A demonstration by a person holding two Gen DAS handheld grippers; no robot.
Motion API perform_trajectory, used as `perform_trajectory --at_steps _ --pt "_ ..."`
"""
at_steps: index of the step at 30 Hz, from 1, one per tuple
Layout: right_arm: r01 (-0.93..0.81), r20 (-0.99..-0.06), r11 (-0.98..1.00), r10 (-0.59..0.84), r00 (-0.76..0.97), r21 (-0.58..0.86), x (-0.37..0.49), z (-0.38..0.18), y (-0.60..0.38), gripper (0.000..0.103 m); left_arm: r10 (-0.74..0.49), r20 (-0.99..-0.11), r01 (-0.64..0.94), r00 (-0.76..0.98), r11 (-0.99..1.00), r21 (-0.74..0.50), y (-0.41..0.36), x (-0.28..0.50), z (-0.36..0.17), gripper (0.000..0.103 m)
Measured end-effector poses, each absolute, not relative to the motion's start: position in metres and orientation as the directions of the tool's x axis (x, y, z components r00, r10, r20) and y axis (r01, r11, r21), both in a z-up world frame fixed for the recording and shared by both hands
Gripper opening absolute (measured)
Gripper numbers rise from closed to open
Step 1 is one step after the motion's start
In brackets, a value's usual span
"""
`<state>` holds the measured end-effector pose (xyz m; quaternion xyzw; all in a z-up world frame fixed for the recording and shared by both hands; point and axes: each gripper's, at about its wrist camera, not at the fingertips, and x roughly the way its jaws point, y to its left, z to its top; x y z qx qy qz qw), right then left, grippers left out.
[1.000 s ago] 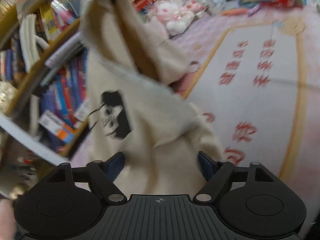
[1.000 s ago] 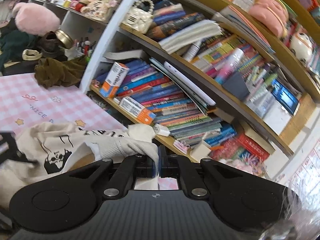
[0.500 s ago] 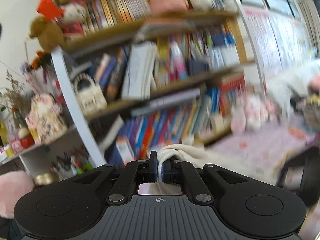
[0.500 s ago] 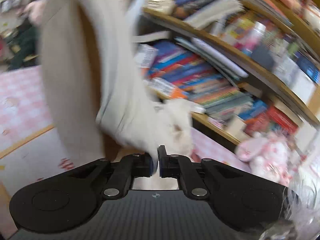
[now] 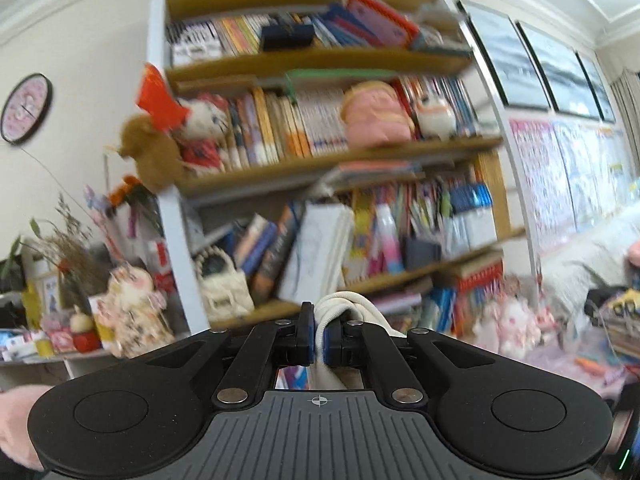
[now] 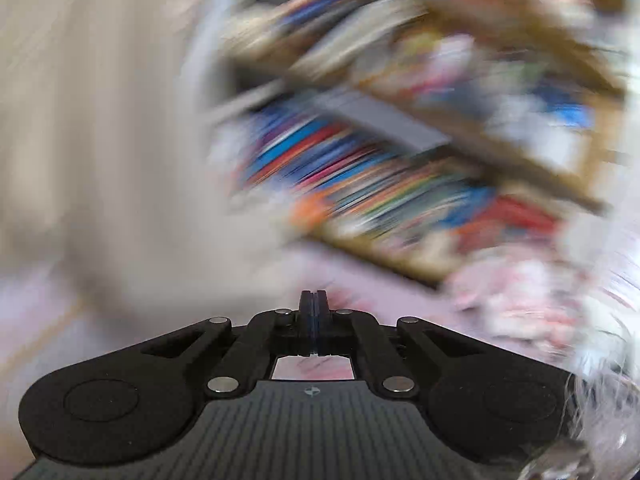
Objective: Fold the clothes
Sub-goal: 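Raise and shake the sweatshirt out, held in both tools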
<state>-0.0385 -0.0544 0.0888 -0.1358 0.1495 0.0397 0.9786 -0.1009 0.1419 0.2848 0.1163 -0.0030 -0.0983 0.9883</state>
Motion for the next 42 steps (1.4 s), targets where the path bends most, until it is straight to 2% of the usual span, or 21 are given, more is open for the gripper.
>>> perform_trajectory --at_steps 3,4,7,9,10,11,13,17,18,23,25,27,28,29,30,31,32,36,38,42 --pt "-0.051 -0.182 0.978 0.013 0.983 -0.204 -0.056 0.132 -0.085 0.001 -0.21 0.035 0.197 0.977 0.955 0.223 0.146 -0.102 0.291 0.004" --pt "-0.067 -0.177 0.977 0.03 0.984 -0.204 -0.062 0.14 -0.091 0.001 -0.218 0.043 0.204 0.975 0.955 0.216 0.145 -0.098 0.291 0.004" --pt "-0.173 -0.258 0.945 0.1 0.961 -0.278 -0.079 0.136 -0.087 0.002 -0.24 0.03 0.231 0.97 0.955 0.185 0.14 -0.087 0.287 0.004" --pt "-0.259 -0.327 0.903 0.143 0.934 -0.344 -0.088 0.122 -0.075 0.006 -0.253 0.018 0.246 0.967 0.954 0.172 0.136 -0.084 0.283 0.004" --pt "-0.309 -0.365 0.877 0.169 0.916 -0.368 -0.091 0.112 -0.068 0.015 -0.26 0.015 0.254 0.965 0.952 0.169 0.134 -0.084 0.281 0.004" --pt "-0.357 -0.401 0.85 0.194 0.895 -0.387 -0.097 0.099 -0.057 0.035 -0.267 0.012 0.261 0.964 0.951 0.167 0.133 -0.085 0.28 0.004" --pt "-0.439 -0.453 0.807 0.245 0.857 -0.395 -0.106 0.078 -0.038 0.053 -0.277 0.009 0.272 0.961 0.948 0.163 0.131 -0.085 0.28 0.004" --pt "-0.584 -0.517 0.743 0.377 0.768 -0.326 -0.111 0.049 0.008 0.067 -0.29 0.012 0.284 0.957 0.946 0.157 0.127 -0.085 0.284 0.004" --pt "-0.605 -0.521 0.73 0.399 0.754 -0.318 -0.111 0.046 0.017 0.068 -0.294 0.014 0.288 0.956 0.945 0.158 0.125 -0.085 0.285 0.004" --pt "-0.621 -0.48 0.718 0.445 0.756 -0.314 -0.101 0.039 0.059 0.08 -0.34 0.028 0.332 0.94 0.931 0.153 0.118 -0.097 0.293 0.004" --pt "-0.578 -0.458 0.738 0.404 0.792 -0.349 -0.087 0.036 0.072 0.08 -0.367 0.036 0.359 0.929 0.923 0.14 0.12 -0.105 0.298 0.004" --pt "-0.494 -0.417 0.744 0.313 0.853 -0.451 -0.079 0.03 0.086 0.08 -0.38 0.049 0.371 0.924 0.919 0.137 0.123 -0.113 0.304 0.004" --pt "-0.451 -0.388 0.734 0.273 0.88 -0.507 -0.078 0.026 0.093 0.075 -0.379 0.059 0.368 0.924 0.919 0.142 0.127 -0.118 0.308 0.004" --pt "-0.413 -0.353 0.719 0.244 0.903 -0.559 -0.079 0.023 0.095 0.053 -0.366 0.067 0.353 0.928 0.923 0.152 0.131 -0.121 0.311 0.004" --pt "-0.372 -0.315 0.702 0.217 0.924 -0.608 -0.08 0.019 0.096 0.037 -0.35 0.075 0.335 0.934 0.928 0.164 0.136 -0.124 0.313 0.004" --pt "-0.346 -0.294 0.684 0.197 0.935 -0.642 -0.082 0.019 0.093 0.01 -0.33 0.08 0.313 0.941 0.934 0.174 0.141 -0.127 0.315 0.004" --pt "-0.333 -0.286 0.686 0.186 0.94 -0.647 -0.084 0.024 0.085 0.005 -0.308 0.085 0.289 0.948 0.94 0.183 0.147 -0.13 0.316 0.004" --pt "-0.204 -0.198 0.818 0.113 0.974 -0.537 -0.105 0.08 0.018 0.003 -0.249 0.084 0.232 0.965 0.957 0.175 0.177 -0.141 0.317 0.004" --pt "-0.08 -0.089 0.861 0.041 0.995 -0.503 -0.125 0.124 -0.019 0.003 -0.246 0.096 0.229 0.964 0.959 0.166 0.188 -0.15 0.316 0.004" --pt "0.146 0.168 0.882 -0.078 0.983 -0.448 -0.173 0.21 -0.072 0.003 -0.355 0.199 0.343 0.913 0.935 0.093 0.211 -0.174 0.322 0.004"
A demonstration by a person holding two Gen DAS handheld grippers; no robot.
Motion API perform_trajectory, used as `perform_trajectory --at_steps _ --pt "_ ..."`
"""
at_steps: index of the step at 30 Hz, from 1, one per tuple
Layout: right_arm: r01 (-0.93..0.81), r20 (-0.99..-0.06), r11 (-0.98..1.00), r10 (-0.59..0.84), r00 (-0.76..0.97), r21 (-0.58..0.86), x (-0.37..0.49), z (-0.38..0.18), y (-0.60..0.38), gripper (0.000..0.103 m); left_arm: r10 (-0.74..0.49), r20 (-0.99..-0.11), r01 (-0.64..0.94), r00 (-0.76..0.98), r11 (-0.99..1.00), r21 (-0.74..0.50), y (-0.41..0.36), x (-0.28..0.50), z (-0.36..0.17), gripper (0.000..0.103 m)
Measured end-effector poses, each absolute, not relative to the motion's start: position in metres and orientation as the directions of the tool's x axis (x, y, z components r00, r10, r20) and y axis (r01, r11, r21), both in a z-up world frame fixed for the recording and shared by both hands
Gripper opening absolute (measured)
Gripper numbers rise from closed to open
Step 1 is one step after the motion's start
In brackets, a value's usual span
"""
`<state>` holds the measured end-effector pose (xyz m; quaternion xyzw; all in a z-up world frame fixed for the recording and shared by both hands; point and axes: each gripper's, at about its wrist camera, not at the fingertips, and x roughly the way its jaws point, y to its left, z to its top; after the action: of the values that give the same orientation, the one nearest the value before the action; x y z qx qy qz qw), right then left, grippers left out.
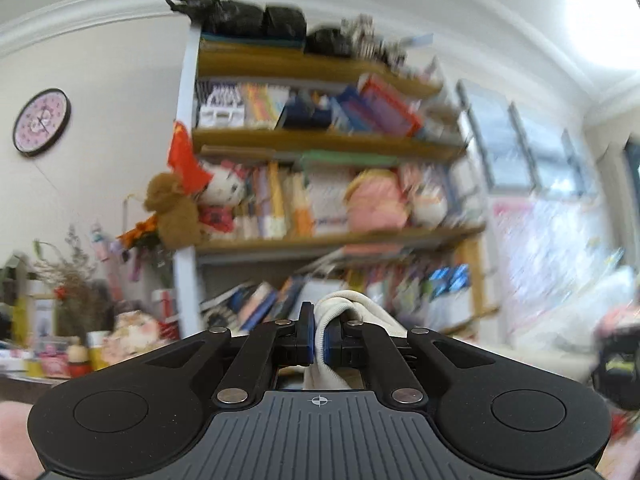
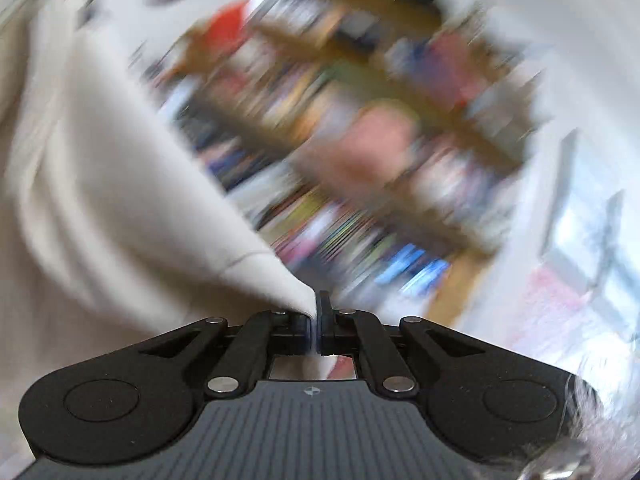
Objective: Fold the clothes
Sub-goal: 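Raise and shake the sweatshirt out, held in both tools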
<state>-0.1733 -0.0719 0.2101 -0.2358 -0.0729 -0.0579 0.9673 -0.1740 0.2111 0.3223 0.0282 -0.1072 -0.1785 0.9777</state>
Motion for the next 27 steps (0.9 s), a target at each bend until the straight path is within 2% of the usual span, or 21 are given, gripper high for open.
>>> perform_trajectory --at_steps 2,5,8,10,12,14,15,16,18,20,22,23,25,27 --pt "0.233 0.317 0.876 -0.098 0.943 -0.422 -0.198 0.252 -0.083 0.003 -0.405 0.279 0.404 0.871 0.913 0.062 0.222 -0.185 0.326 0.004" --pt "0.308 0.486 0.863 -0.085 0.87 -0.401 -0.226 0.298 -0.089 0.003 -0.45 0.397 0.493 0.8 0.87 -0.005 0.239 -0.191 0.335 0.004" --pt "0.343 0.584 0.858 -0.063 0.809 -0.382 -0.235 0.333 -0.094 0.003 -0.463 0.461 0.556 0.757 0.827 -0.083 0.251 -0.183 0.342 0.004" --pt "0.307 0.589 0.879 -0.036 0.807 -0.366 -0.233 0.352 -0.099 0.003 -0.457 0.459 0.569 0.762 0.81 -0.14 0.253 -0.168 0.344 0.004" --pt "0.252 0.508 0.886 -0.02 0.861 -0.391 -0.213 0.355 -0.104 0.003 -0.444 0.411 0.55 0.796 0.814 -0.187 0.25 -0.148 0.341 0.004" --pt "0.193 0.419 0.891 -0.004 0.908 -0.411 -0.192 0.357 -0.109 0.003 -0.44 0.289 0.507 0.851 0.832 -0.225 0.241 -0.118 0.33 0.004" --pt "0.158 0.342 0.894 -0.005 0.94 -0.419 -0.176 0.35 -0.113 0.003 -0.439 0.213 0.483 0.873 0.842 -0.241 0.236 -0.102 0.322 0.004" --pt "0.122 0.252 0.896 -0.012 0.968 -0.426 -0.159 0.338 -0.119 0.003 -0.435 0.117 0.451 0.893 0.859 -0.244 0.229 -0.082 0.308 0.004" --pt "0.035 0.017 0.914 -0.031 0.999 -0.404 -0.113 0.301 -0.133 0.003 -0.431 -0.113 0.397 0.895 0.887 -0.238 0.215 -0.038 0.266 0.004" --pt "-0.044 -0.242 0.933 -0.047 0.969 -0.356 -0.06 0.245 -0.146 0.003 -0.409 -0.334 0.349 0.849 0.909 -0.227 0.201 0.005 0.218 0.004" --pt "-0.093 -0.427 0.932 -0.07 0.901 -0.349 -0.017 0.173 -0.151 0.003 -0.38 -0.496 0.311 0.781 0.925 -0.218 0.186 0.045 0.158 0.004" --pt "-0.119 -0.509 0.935 -0.072 0.858 -0.334 0.002 0.137 -0.154 0.003 -0.36 -0.544 0.303 0.758 0.933 -0.194 0.178 0.059 0.132 0.004" --pt "-0.14 -0.583 0.939 -0.074 0.809 -0.313 0.029 0.094 -0.154 0.003 -0.31 -0.624 0.286 0.717 0.948 -0.142 0.159 0.086 0.092 0.004" --pt "-0.157 -0.649 0.944 -0.075 0.757 -0.291 0.055 0.052 -0.154 0.003 -0.269 -0.669 0.266 0.693 0.958 -0.109 0.145 0.112 0.067 0.004"
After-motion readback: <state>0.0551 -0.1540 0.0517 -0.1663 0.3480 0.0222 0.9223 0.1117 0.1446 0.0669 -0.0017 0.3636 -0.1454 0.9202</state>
